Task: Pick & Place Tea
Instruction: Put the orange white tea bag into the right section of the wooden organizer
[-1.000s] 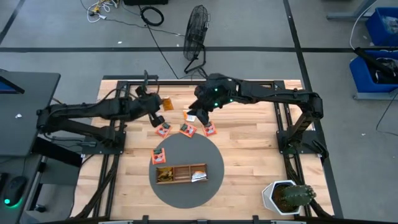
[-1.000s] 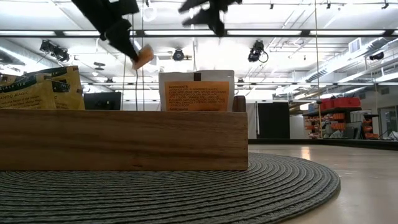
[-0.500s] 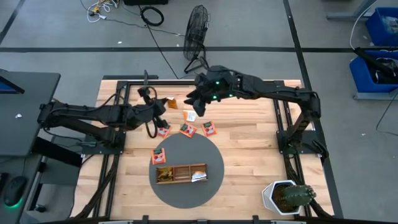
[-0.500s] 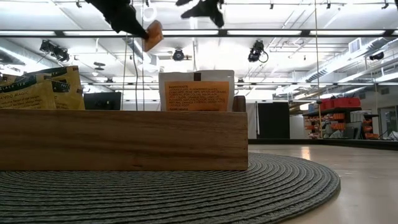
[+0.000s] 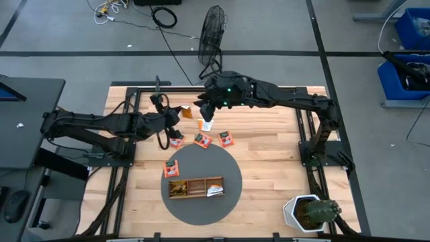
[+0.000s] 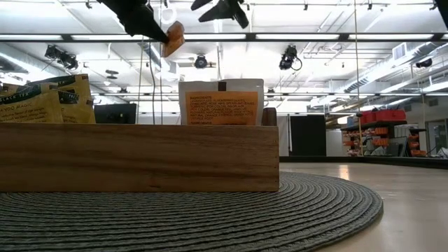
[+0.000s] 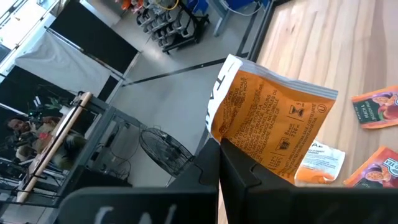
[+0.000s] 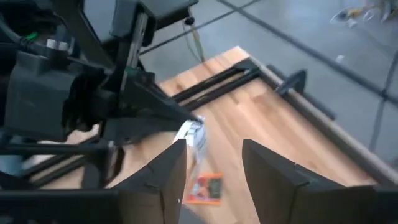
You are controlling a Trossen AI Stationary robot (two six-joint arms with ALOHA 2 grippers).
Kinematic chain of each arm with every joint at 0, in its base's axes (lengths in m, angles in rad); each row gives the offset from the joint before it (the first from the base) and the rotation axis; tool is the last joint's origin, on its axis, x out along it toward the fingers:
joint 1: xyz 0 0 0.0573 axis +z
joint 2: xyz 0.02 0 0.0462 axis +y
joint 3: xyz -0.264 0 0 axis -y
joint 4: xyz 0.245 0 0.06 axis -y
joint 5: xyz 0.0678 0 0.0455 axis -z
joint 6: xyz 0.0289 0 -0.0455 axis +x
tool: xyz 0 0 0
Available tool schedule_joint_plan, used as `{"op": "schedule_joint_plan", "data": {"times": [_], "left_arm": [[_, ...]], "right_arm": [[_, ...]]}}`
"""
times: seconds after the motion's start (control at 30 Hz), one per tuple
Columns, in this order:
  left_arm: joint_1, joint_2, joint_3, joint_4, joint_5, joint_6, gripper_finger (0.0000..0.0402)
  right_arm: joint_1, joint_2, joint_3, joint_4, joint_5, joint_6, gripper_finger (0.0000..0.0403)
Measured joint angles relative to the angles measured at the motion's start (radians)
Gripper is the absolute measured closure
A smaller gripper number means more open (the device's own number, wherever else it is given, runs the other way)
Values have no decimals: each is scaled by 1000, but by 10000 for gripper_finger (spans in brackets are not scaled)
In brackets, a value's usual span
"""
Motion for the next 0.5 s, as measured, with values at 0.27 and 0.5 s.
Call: {"op": "schedule_joint_plan", "data": {"times": [0.27, 0.5], "left_arm": [[0, 0, 0, 5, 3, 13, 400], [0, 0, 0, 18, 56, 77, 400]], "right_arm": [[1, 18, -1, 46, 14, -156, 239], [1, 49, -2, 26, -14, -163, 239]]}}
